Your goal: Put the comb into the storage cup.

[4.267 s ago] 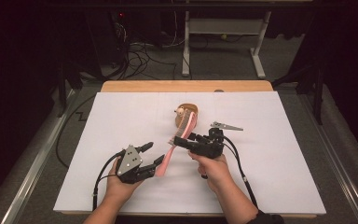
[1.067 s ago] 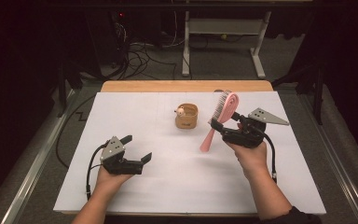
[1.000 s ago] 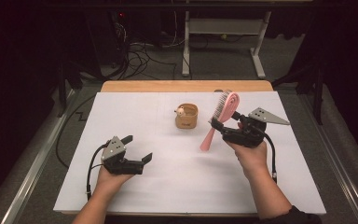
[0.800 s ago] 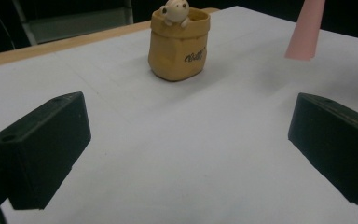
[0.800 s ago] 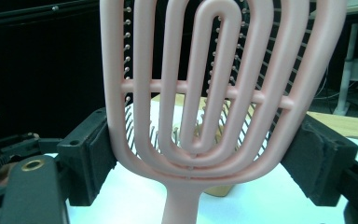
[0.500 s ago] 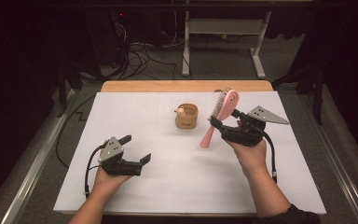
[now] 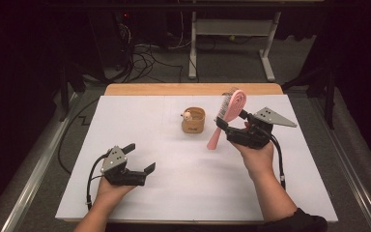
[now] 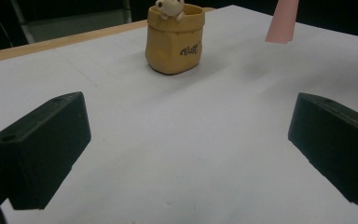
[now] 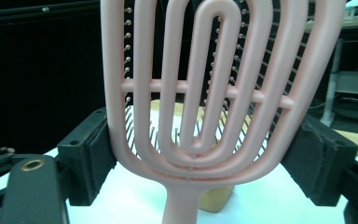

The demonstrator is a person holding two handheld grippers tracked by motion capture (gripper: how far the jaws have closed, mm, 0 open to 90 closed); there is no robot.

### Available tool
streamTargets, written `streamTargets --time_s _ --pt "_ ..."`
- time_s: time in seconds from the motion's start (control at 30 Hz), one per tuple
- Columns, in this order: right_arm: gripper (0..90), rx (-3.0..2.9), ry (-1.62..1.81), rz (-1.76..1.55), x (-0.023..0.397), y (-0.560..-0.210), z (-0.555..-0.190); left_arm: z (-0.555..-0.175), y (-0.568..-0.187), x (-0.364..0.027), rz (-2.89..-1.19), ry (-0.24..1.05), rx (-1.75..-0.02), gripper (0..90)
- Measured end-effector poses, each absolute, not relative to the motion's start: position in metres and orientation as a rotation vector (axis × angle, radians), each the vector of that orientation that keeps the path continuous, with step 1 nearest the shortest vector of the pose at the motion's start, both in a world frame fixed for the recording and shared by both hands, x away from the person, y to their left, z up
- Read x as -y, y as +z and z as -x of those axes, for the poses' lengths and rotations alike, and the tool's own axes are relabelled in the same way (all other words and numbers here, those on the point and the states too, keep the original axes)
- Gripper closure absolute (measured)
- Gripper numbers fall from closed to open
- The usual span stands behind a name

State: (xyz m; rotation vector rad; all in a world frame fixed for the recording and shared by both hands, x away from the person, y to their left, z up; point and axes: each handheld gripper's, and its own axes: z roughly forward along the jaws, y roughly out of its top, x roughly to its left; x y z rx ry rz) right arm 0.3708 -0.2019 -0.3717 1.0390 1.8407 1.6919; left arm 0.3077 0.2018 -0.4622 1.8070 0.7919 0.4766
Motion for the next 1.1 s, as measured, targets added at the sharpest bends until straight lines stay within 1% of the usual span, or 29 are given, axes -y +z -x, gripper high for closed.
streamTargets --time_s 0.5,0.77,1.1 --pt "19.9 -1.772 1.708 -1.031 0.199 -0.356 -0.379 -0.307 -0.462 -0.203 -1.810 0.457 -0.782 0.0" --pt "19.9 -1.737 1.730 -1.024 0.195 -0.345 -0.386 -0.306 -0.463 -0.204 -1.801 0.467 -0.763 0.0" --pt "19.9 -1.735 1.706 -1.011 0.184 -0.335 -0.394 -0.305 -0.463 -0.203 -1.798 0.470 -0.766 0.0"
